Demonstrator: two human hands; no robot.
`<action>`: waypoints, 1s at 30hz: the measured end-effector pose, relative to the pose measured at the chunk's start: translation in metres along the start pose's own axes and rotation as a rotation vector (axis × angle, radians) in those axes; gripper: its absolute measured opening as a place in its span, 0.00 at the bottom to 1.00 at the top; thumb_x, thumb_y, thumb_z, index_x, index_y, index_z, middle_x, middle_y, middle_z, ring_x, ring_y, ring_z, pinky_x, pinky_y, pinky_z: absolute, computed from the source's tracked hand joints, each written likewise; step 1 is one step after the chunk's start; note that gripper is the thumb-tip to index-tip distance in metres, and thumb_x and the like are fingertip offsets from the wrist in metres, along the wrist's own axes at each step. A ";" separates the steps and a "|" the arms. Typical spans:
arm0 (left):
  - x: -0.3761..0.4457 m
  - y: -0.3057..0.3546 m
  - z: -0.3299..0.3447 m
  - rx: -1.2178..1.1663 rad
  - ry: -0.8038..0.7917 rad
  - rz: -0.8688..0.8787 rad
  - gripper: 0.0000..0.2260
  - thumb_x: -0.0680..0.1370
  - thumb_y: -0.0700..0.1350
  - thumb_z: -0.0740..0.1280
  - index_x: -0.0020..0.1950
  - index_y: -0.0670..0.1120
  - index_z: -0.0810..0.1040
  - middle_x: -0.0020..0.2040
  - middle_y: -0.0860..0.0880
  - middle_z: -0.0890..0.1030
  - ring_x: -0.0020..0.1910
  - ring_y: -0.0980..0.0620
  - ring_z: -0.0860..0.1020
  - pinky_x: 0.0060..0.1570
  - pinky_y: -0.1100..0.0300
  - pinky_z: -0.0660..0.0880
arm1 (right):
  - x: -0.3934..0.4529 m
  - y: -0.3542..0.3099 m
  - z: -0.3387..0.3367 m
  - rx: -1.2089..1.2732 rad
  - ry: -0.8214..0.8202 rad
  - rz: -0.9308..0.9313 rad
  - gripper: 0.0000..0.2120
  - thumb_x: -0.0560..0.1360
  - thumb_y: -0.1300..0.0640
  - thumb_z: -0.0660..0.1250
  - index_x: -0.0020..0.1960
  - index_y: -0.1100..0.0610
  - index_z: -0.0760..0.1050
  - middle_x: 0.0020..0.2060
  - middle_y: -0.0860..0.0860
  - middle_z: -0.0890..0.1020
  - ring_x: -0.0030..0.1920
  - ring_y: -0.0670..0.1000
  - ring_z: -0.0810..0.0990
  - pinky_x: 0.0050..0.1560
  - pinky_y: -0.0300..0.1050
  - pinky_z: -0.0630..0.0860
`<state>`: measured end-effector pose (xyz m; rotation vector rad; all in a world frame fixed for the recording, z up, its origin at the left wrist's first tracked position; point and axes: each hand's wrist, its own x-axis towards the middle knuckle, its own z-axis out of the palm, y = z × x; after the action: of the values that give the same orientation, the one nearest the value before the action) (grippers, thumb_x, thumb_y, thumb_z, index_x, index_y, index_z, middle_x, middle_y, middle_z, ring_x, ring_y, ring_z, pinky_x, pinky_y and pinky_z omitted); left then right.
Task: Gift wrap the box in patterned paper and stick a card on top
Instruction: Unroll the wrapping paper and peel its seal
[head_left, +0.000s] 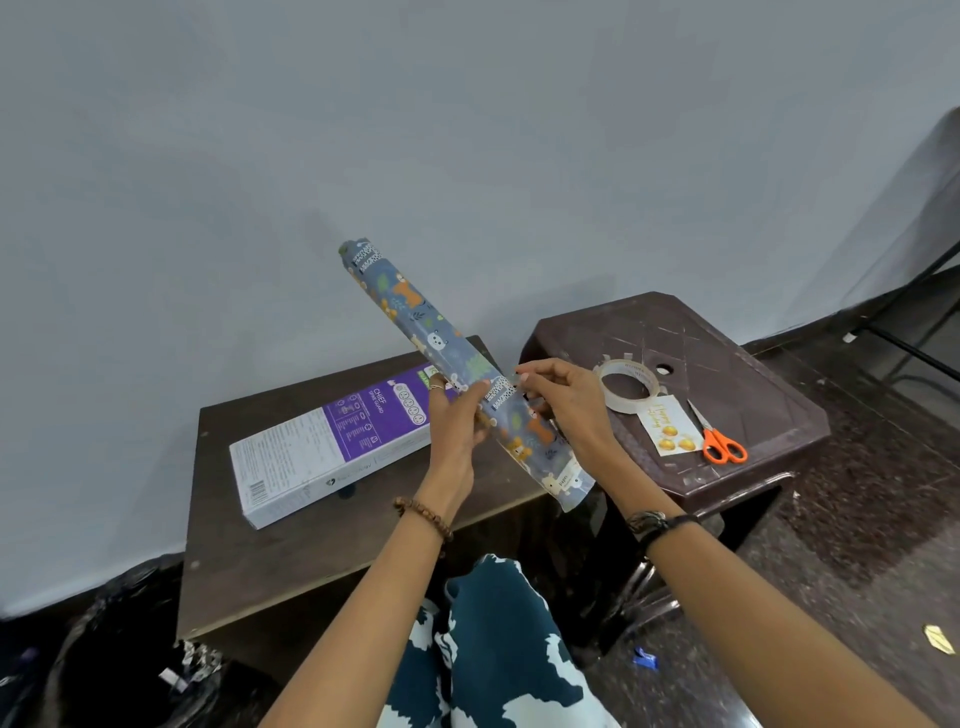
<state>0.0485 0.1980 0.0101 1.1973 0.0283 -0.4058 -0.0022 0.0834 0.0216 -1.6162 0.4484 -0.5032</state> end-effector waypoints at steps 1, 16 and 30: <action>0.000 -0.001 0.000 0.027 0.007 0.013 0.18 0.76 0.39 0.67 0.63 0.48 0.67 0.49 0.50 0.78 0.45 0.55 0.79 0.41 0.59 0.79 | 0.001 0.001 -0.001 -0.025 0.008 -0.011 0.04 0.74 0.62 0.67 0.45 0.57 0.82 0.36 0.53 0.83 0.33 0.44 0.78 0.38 0.37 0.75; 0.010 -0.026 0.018 0.009 0.159 -0.144 0.14 0.74 0.39 0.67 0.57 0.44 0.69 0.46 0.46 0.77 0.41 0.51 0.78 0.37 0.59 0.76 | -0.009 0.027 -0.021 -0.706 -0.084 -0.699 0.08 0.74 0.62 0.65 0.49 0.61 0.81 0.39 0.53 0.82 0.39 0.51 0.80 0.39 0.38 0.75; 0.006 -0.041 0.035 -0.054 0.216 -0.028 0.29 0.70 0.35 0.72 0.67 0.49 0.63 0.61 0.42 0.74 0.57 0.44 0.77 0.52 0.47 0.79 | -0.016 0.032 -0.018 -0.830 0.036 -0.728 0.12 0.75 0.60 0.59 0.46 0.62 0.81 0.35 0.53 0.80 0.34 0.51 0.78 0.30 0.40 0.73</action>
<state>0.0341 0.1522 -0.0148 1.1840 0.2414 -0.2975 -0.0254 0.0740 -0.0098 -2.5906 0.0573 -0.9688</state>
